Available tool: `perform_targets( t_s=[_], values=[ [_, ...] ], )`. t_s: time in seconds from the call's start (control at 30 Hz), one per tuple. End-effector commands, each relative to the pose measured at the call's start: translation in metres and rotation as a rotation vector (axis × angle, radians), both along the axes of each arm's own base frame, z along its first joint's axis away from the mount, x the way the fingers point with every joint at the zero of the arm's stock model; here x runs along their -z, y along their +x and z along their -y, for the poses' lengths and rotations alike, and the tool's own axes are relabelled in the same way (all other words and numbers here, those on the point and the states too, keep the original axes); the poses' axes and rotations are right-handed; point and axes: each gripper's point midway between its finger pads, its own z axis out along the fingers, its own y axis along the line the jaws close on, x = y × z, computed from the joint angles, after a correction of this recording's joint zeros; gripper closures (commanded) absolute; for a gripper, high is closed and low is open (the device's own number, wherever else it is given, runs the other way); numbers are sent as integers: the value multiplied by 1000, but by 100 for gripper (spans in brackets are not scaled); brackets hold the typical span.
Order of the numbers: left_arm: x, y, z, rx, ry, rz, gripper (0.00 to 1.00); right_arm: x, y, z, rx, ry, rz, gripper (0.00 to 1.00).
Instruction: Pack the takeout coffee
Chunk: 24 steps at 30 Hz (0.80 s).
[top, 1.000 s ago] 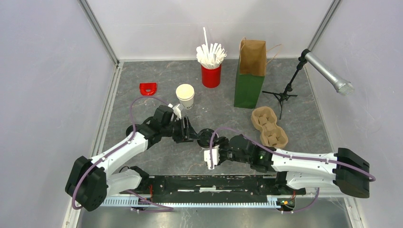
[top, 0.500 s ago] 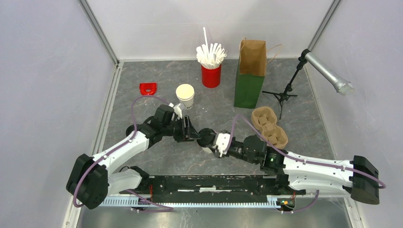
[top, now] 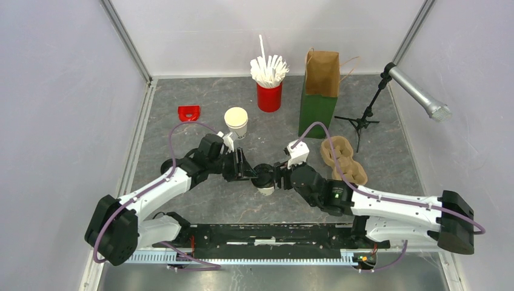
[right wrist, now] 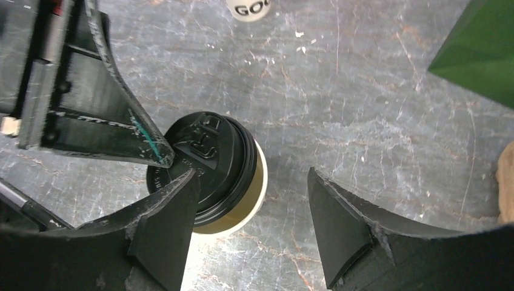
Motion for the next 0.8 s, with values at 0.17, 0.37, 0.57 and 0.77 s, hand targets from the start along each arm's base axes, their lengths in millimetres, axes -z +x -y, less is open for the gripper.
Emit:
perform_targets(
  t_s=[0.17, 0.37, 0.57, 0.77],
  values=[
    [-20, 3, 15, 48, -49, 72, 44, 7, 6, -7, 113, 64, -83, 28],
    [-20, 2, 17, 58, -49, 77, 44, 15, 7, -5, 123, 44, -81, 30],
    [-22, 1, 21, 73, -58, 82, 46, 15, 6, -6, 111, 68, -77, 38],
    [-24, 0, 25, 90, -60, 93, 47, 20, 5, -4, 106, 47, -83, 38]
  ],
)
